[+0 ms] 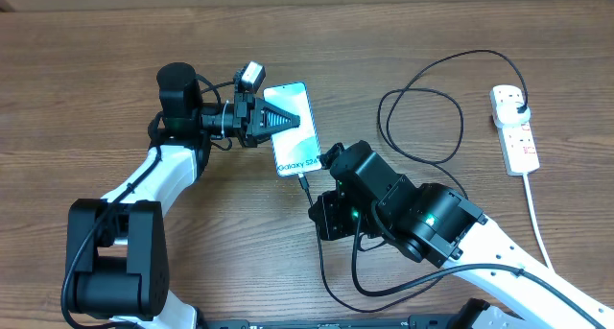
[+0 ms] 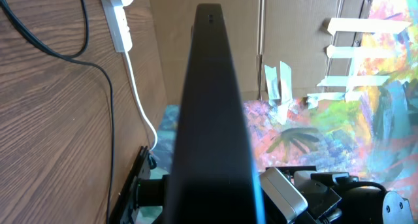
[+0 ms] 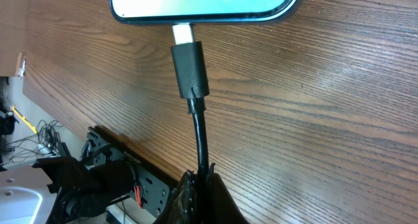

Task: Plug charger to phone and switch on socket
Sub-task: 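Carry the plug with the right gripper to the phone's bottom port, then push the plug upward into the phone's port with the right gripper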

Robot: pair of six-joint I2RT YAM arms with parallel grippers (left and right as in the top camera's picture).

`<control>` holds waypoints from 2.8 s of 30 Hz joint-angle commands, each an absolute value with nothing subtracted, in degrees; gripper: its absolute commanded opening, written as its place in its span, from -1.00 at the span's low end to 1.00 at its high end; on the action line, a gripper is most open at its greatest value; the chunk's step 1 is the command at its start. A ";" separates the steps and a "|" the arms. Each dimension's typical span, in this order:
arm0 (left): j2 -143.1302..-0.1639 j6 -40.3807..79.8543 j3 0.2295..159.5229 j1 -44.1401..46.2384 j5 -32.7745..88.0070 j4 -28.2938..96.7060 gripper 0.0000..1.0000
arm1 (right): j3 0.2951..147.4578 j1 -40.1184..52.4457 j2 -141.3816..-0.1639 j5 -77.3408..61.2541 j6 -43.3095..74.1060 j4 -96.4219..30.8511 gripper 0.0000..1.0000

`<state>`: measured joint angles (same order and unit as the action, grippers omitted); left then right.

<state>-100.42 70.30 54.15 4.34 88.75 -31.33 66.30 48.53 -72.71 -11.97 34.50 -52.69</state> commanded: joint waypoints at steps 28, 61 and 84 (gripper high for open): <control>-100.40 69.78 55.96 4.19 89.91 -31.53 -0.92 | 66.06 49.17 -72.47 -4.49 34.04 -45.39 -0.92; -100.40 66.04 55.90 4.21 90.56 -31.53 -0.92 | 66.06 49.17 -75.81 3.73 32.56 -43.81 -0.92; -100.40 67.40 55.88 7.20 90.54 -30.20 -0.92 | 66.37 49.17 -73.12 3.88 32.80 -41.41 -0.92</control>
<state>-100.44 66.08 54.96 4.86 85.43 -30.20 65.45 49.95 -74.37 -0.47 32.82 -43.68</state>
